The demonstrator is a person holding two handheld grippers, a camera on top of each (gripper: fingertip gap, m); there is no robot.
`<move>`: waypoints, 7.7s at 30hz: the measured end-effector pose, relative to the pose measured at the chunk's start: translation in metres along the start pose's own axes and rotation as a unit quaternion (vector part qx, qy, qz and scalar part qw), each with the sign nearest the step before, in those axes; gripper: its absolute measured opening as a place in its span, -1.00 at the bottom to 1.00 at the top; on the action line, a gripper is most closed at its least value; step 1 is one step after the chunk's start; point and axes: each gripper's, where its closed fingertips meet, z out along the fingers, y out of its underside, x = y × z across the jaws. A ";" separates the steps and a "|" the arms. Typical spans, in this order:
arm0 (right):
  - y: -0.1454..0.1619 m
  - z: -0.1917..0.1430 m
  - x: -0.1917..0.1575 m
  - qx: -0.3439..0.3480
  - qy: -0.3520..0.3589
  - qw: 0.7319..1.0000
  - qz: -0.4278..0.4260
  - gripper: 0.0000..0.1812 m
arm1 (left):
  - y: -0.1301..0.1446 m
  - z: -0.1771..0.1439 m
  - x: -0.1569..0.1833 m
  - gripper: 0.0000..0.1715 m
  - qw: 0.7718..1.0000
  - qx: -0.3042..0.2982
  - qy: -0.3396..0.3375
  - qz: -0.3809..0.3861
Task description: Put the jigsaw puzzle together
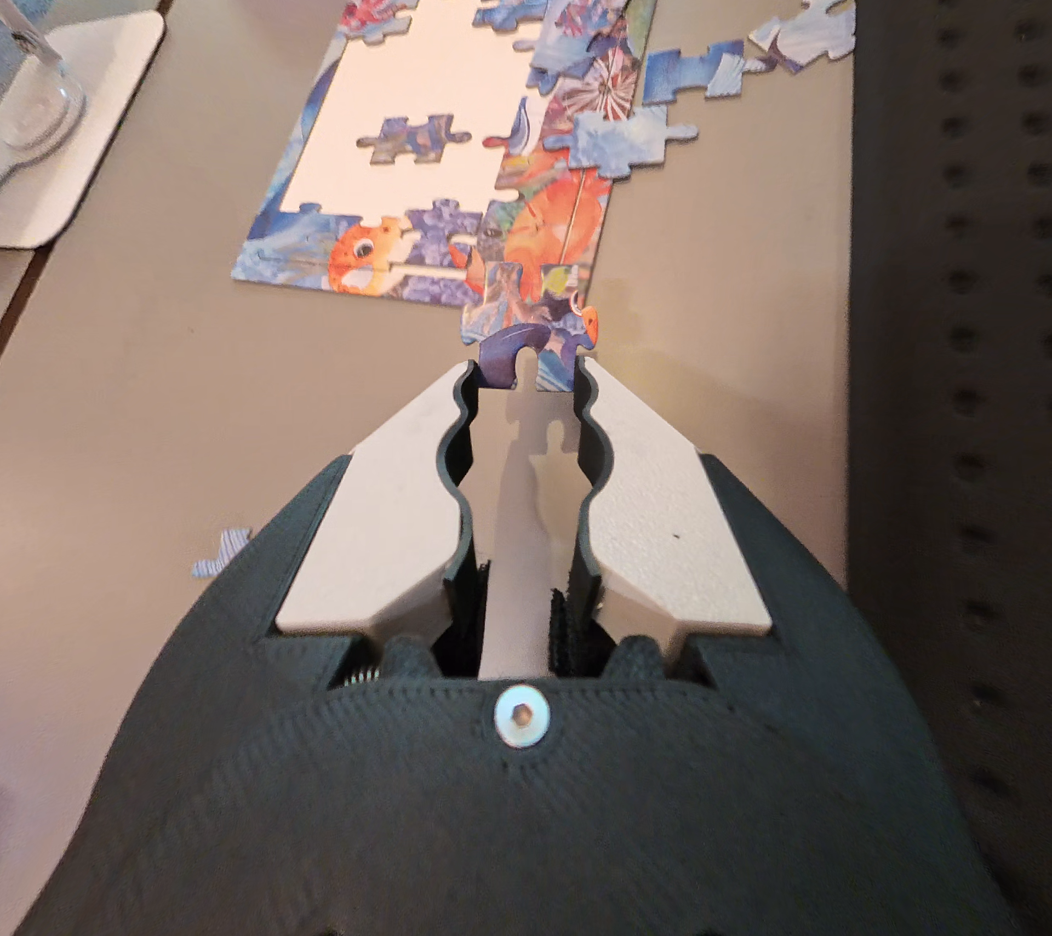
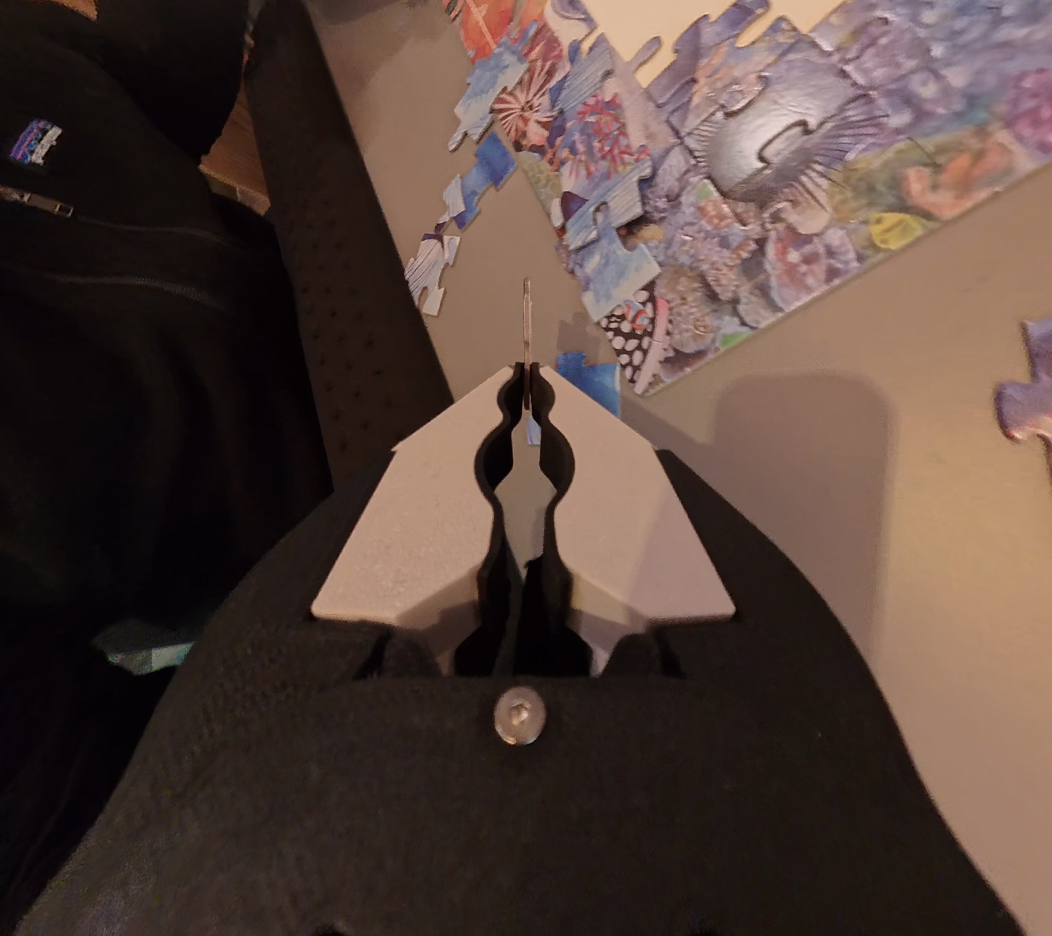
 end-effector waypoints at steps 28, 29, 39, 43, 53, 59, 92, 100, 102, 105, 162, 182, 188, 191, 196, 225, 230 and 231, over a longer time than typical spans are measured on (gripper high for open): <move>-0.146 0.081 -0.032 0.102 0.010 0.991 -0.082 -0.70 | -0.103 0.082 -0.003 -0.63 0.974 0.039 -0.096 0.202; -0.147 0.086 -0.034 0.088 -0.005 0.993 -0.080 -0.72 | -0.103 0.081 0.000 -0.63 0.971 0.040 -0.093 0.218; -0.142 0.121 -0.044 -0.014 -0.085 0.992 -0.091 -1.00 | -0.095 0.076 -0.004 -0.63 0.950 0.026 -0.089 0.299; -0.158 0.124 -0.040 0.013 -0.094 0.992 -0.077 -1.00 | -0.091 0.071 -0.021 -0.62 0.950 0.030 -0.098 0.297; -0.208 0.136 0.019 0.142 -0.009 0.990 0.027 -1.00 | -0.051 0.074 -0.067 -0.58 0.984 0.014 -0.075 0.162; -0.218 0.151 0.045 0.179 0.035 0.981 0.063 -1.00 | -0.044 0.098 -0.059 -0.64 0.988 0.005 -0.034 0.154; -0.185 0.173 0.043 0.115 0.099 0.983 0.103 -1.00 | -0.027 0.125 -0.101 -0.70 0.997 -0.047 -0.039 0.057; -0.185 0.173 0.041 0.101 0.048 0.985 0.134 -1.00 | -0.025 0.119 -0.101 -0.79 0.997 -0.049 -0.013 0.055; -0.183 0.172 0.040 0.090 0.031 0.986 0.138 -1.00 | -0.028 0.115 -0.104 -0.79 0.998 -0.039 -0.005 0.041; -0.179 0.175 0.036 0.066 0.000 0.987 0.146 -1.00 | -0.032 0.110 -0.106 -0.80 0.999 -0.026 0.003 0.027; -0.178 0.175 0.038 -0.011 -0.086 0.975 0.205 -1.00 | -0.028 0.125 -0.090 -1.00 0.998 -0.020 0.054 0.037; -0.180 0.178 0.037 -0.019 -0.087 0.973 0.214 -0.82 | -0.025 0.128 -0.090 -1.00 0.995 -0.058 0.053 0.067; -0.181 0.174 0.036 -0.021 -0.057 0.981 0.186 -0.74 | -0.023 0.127 -0.089 -1.00 0.994 -0.062 0.057 0.067; -0.181 0.169 0.041 -0.022 -0.027 0.985 0.169 -0.76 | -0.023 0.128 -0.089 -1.00 0.994 -0.064 0.055 0.069; -0.185 0.166 0.049 -0.006 -0.013 0.986 0.166 -0.96 | -0.023 0.128 -0.089 -1.00 0.994 -0.064 0.056 0.067; -0.181 0.169 0.053 0.056 -0.046 0.972 0.222 -0.97 | -0.024 0.130 -0.090 -1.00 0.993 -0.068 0.054 0.076; -0.181 0.170 0.052 0.025 -0.013 0.981 0.193 -0.95 | -0.023 0.129 -0.090 -1.00 0.993 -0.070 0.055 0.079; -0.183 0.170 0.051 0.023 -0.015 0.980 0.195 -0.96 | -0.023 0.129 -0.090 -1.00 0.993 -0.070 0.057 0.076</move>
